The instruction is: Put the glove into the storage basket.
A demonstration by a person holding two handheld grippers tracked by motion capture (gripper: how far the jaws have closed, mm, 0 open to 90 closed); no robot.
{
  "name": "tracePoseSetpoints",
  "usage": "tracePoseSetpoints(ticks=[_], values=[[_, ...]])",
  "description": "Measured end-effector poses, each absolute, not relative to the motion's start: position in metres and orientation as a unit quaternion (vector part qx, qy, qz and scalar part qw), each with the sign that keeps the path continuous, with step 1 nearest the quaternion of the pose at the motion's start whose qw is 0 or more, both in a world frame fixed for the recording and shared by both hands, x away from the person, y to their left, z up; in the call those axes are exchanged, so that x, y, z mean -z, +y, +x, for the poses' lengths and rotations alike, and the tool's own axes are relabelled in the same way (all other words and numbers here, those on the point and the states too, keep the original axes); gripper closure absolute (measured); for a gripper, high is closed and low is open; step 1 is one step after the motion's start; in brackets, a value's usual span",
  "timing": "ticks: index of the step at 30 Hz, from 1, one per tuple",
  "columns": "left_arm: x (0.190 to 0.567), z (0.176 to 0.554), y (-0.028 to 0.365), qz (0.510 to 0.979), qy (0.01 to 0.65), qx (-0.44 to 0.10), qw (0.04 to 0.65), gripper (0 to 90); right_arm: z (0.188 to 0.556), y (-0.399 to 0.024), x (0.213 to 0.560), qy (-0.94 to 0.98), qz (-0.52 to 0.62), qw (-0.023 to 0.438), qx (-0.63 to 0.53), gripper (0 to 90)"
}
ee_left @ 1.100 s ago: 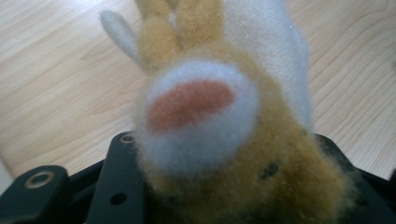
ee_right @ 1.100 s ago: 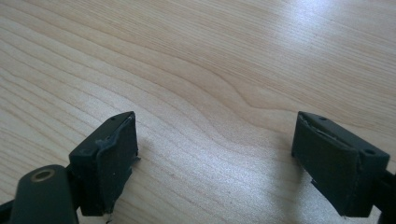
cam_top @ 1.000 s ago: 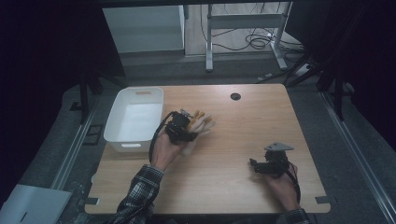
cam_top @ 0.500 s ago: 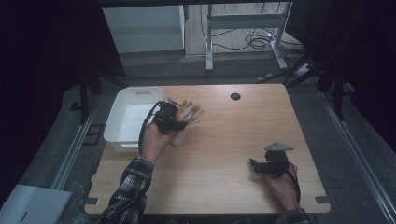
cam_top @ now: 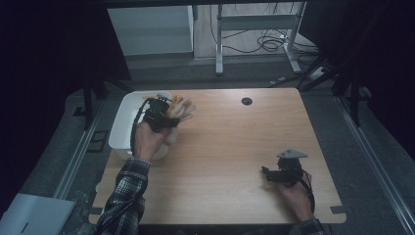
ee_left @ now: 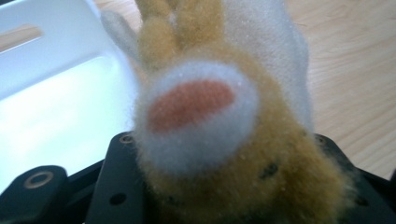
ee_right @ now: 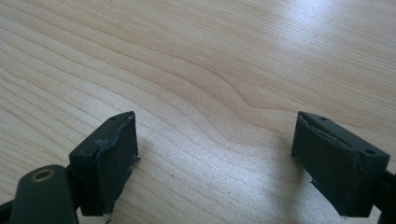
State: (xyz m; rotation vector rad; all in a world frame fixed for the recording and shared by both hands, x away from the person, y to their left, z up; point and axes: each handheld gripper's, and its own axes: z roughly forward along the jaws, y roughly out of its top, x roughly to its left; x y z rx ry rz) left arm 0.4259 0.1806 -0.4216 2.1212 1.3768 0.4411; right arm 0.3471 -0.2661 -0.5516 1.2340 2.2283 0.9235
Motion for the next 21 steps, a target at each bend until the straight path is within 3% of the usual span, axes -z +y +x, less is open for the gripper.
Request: tracePoseSetpoints(ticks=[21], values=[[0.425, 0.435, 0.252, 0.744, 0.583, -0.193, 0.263, 54.7, 0.347, -0.266, 0.552, 0.803, 0.446, 0.214, -0.333, 14.8]])
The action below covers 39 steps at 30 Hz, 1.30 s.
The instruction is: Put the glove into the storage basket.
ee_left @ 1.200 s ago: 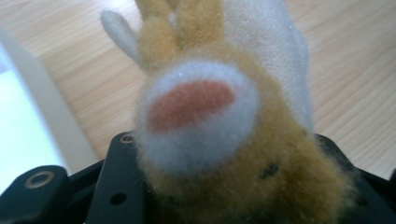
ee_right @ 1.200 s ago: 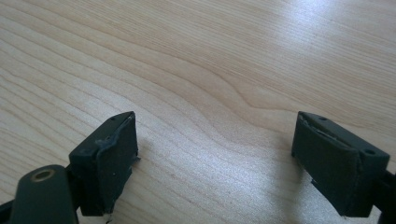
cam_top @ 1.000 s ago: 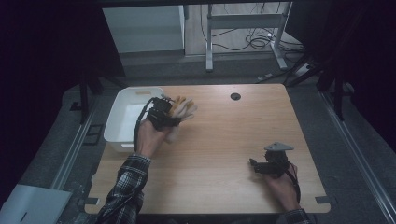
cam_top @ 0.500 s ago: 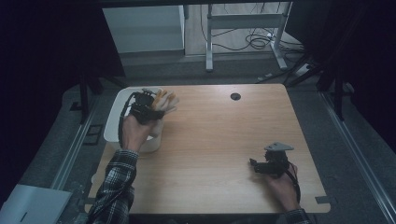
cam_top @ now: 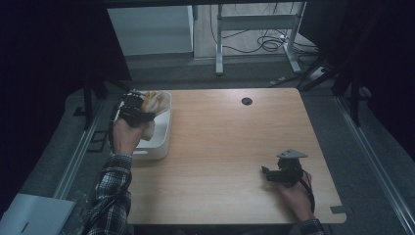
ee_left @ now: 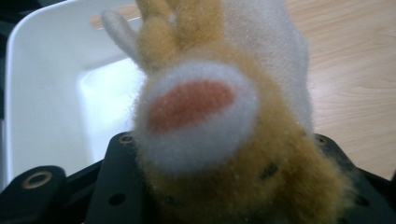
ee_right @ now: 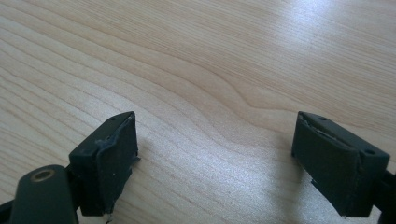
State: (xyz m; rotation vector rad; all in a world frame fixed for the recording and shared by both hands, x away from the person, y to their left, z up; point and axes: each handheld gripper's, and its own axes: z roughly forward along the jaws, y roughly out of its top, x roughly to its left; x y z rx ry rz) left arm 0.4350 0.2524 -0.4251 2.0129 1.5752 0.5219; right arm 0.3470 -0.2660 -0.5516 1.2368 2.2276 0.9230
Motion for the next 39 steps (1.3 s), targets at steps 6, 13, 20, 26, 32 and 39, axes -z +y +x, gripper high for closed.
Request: tracePoseSetpoints(ticks=[6, 13, 20, 26, 32, 39], values=[[0.437, 0.442, 0.263, 0.736, 0.592, -0.197, 0.263, 54.4, 0.347, -0.266, 0.552, 0.803, 0.445, 0.214, -0.333, 14.8], [0.456, 0.453, 0.263, 0.735, 0.591, -0.195, 0.269, 53.6, 0.347, -0.266, 0.552, 0.803, 0.445, 0.214, -0.333, 14.8], [0.479, 0.466, 0.258, 0.739, 0.594, -0.183, 0.259, 53.0, 0.347, -0.266, 0.552, 0.803, 0.445, 0.215, -0.333, 14.8], [0.488, 0.476, 0.251, 0.748, 0.594, -0.175, 0.240, 52.4, 0.347, -0.266, 0.552, 0.803, 0.445, 0.215, -0.333, 14.8], [0.493, 0.486, 0.247, 0.754, 0.594, -0.165, 0.225, 51.3, 0.347, -0.266, 0.552, 0.803, 0.445, 0.215, -0.333, 14.8], [0.504, 0.495, 0.246, 0.762, 0.600, -0.135, 0.202, 47.4, 0.347, -0.266, 0.552, 0.803, 0.445, 0.215, -0.333, 14.7]])
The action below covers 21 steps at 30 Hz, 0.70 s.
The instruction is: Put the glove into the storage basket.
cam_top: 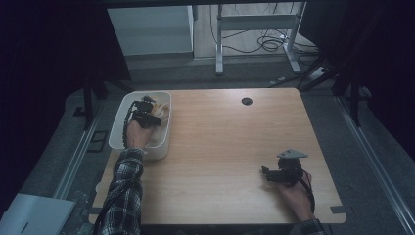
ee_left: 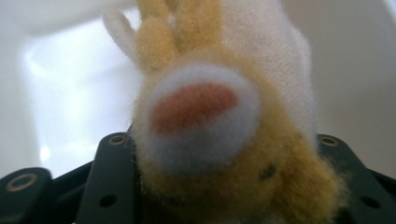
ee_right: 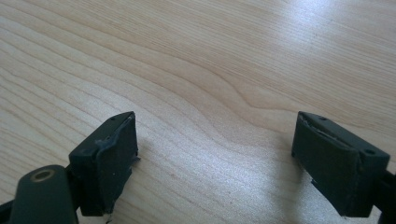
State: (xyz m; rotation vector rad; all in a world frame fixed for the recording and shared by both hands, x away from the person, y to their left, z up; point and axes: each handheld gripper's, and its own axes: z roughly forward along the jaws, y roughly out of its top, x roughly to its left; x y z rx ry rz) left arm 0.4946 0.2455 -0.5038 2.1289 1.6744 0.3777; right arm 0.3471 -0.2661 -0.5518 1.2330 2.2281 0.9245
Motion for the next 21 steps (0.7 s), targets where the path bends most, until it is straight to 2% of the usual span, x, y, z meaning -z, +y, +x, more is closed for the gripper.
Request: tracePoseSetpoints(ticks=[3, 5, 11, 16, 21], values=[[0.507, 0.497, 0.245, 0.763, 0.603, -0.130, 0.193, 41.8, 0.347, -0.266, 0.552, 0.803, 0.444, 0.215, -0.333, 14.7], [0.510, 0.499, 0.246, 0.760, 0.611, -0.126, 0.183, 29.4, 0.347, -0.266, 0.552, 0.803, 0.444, 0.215, -0.333, 14.7], [0.514, 0.501, 0.247, 0.758, 0.618, -0.124, 0.167, 8.6, 0.347, -0.266, 0.552, 0.804, 0.444, 0.214, -0.333, 14.5], [0.508, 0.498, 0.248, 0.755, 0.616, -0.129, 0.182, 3.0, 0.347, -0.266, 0.552, 0.804, 0.444, 0.214, -0.333, 14.5], [0.500, 0.494, 0.250, 0.754, 0.610, -0.136, 0.204, 3.9, 0.347, -0.266, 0.552, 0.804, 0.444, 0.214, -0.333, 14.5]])
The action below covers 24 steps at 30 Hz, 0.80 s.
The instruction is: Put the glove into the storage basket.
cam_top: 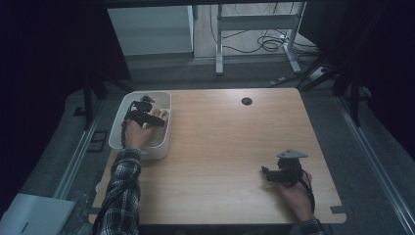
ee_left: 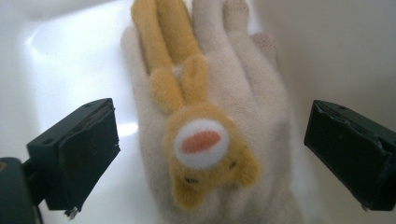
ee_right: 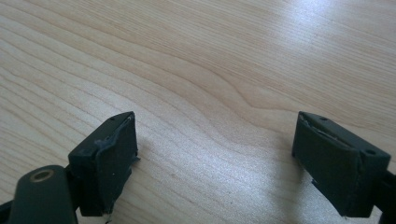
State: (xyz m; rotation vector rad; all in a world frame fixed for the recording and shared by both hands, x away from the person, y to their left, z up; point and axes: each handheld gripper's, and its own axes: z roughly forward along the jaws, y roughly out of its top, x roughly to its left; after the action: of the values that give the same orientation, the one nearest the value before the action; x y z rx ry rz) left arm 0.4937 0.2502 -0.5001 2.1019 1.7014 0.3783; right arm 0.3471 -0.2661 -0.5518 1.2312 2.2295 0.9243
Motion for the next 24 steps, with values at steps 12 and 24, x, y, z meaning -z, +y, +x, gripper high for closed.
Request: tracePoseSetpoints(ticks=[12, 24], values=[[0.493, 0.482, 0.255, 0.749, 0.595, -0.144, 0.254, 3.9, 0.347, -0.266, 0.552, 0.804, 0.444, 0.214, -0.333, 14.5], [0.477, 0.465, 0.262, 0.749, 0.570, -0.160, 0.298, 2.8, 0.347, -0.266, 0.552, 0.804, 0.444, 0.214, -0.333, 14.5]])
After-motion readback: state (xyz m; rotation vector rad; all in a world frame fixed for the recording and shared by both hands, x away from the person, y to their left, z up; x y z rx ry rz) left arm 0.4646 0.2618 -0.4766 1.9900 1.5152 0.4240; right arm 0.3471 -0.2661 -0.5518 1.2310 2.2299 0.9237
